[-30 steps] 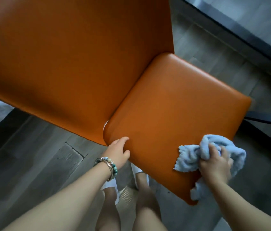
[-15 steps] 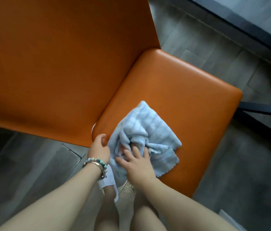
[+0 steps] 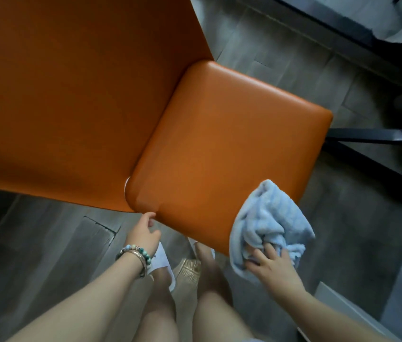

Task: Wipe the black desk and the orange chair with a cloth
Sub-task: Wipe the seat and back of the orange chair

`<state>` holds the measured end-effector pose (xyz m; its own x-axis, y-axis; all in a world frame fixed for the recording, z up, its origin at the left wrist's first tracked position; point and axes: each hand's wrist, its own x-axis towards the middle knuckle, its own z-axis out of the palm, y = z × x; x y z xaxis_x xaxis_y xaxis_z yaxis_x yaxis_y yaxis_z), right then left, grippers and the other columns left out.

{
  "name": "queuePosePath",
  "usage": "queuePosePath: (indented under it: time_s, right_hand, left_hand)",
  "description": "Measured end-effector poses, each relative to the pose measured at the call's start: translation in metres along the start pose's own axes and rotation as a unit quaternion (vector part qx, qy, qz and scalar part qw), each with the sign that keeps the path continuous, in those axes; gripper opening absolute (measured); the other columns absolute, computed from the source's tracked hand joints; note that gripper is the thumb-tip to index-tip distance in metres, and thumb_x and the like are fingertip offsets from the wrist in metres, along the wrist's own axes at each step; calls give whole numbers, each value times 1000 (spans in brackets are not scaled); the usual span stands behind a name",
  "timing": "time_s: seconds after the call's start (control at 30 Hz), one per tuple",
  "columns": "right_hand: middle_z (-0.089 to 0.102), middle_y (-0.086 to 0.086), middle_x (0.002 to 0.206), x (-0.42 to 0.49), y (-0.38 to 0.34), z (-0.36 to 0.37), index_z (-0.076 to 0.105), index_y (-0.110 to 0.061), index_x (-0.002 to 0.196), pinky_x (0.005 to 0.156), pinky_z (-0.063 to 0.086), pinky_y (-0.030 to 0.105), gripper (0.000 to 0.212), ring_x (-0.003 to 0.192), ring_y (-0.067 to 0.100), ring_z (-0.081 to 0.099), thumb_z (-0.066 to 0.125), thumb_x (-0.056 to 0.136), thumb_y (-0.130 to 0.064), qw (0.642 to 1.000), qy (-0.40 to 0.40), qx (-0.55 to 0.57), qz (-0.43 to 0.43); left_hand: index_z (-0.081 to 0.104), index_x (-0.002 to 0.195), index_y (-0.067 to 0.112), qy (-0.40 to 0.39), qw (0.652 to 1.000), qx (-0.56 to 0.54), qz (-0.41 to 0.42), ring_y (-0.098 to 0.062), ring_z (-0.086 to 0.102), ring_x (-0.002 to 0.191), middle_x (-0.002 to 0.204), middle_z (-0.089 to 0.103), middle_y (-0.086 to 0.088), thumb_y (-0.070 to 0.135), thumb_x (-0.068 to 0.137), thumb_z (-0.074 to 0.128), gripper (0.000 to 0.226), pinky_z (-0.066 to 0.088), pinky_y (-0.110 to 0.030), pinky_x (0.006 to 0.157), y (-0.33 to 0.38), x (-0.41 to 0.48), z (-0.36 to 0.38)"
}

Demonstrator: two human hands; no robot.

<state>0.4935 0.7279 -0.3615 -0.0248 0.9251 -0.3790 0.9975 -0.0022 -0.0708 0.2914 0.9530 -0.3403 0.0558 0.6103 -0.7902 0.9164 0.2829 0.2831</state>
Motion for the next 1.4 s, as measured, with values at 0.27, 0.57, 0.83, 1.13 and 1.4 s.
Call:
queuePosePath:
  time_s: [0.27, 0.57, 0.83, 1.13, 1.4]
  right_hand:
    - [43, 0, 133, -17, 39, -37, 56, -33, 121, 74, 53, 44, 60, 111, 31, 51, 79, 66, -21, 961, -169, 77, 203]
    - [56, 12, 118, 45, 61, -149, 45, -13, 130, 90, 42, 31, 52, 108, 27, 53, 59, 80, -13, 828, 15, 413, 379]
    - [64, -6, 94, 96, -1, -263, 54, -32, 94, 75, 45, 26, 31, 92, 13, 60, 53, 63, -28, 784, 138, 571, 199]
    - [63, -10, 100, 145, -115, -370, 55, -36, 105, 81, 48, 13, 27, 96, 3, 60, 64, 84, -21, 736, 197, 647, 1]
    - [49, -1, 130, 212, -215, -313, 53, -24, 122, 106, 35, 31, 50, 129, 21, 41, 42, 74, -28, 811, 85, 571, 93]
  left_hand:
    - [43, 133, 22, -33, 997, 48, 40, -26, 59, 106, 131, 52, -3, 15, 90, 51, 45, 48, -32, 83, 30, -32, 5]
    - [48, 130, 21, 47, 991, 1, 129, -15, 53, 103, 130, 53, -1, 17, 92, 52, 39, 37, -20, 81, 83, -80, -57]
    - [54, 124, 22, 160, 955, -12, 248, -6, 56, 83, 122, 55, 3, 14, 89, 55, 36, 34, -13, 76, 95, -135, -141]
    - [66, 108, 9, 523, 811, -69, 252, -28, 60, 98, 117, 62, -9, 0, 81, 59, 29, 49, -39, 81, 46, -161, -259]
    - [48, 130, 21, 242, 901, -293, 207, -14, 57, 106, 112, 56, 8, 2, 89, 53, 45, 41, -27, 102, 19, -120, -292]
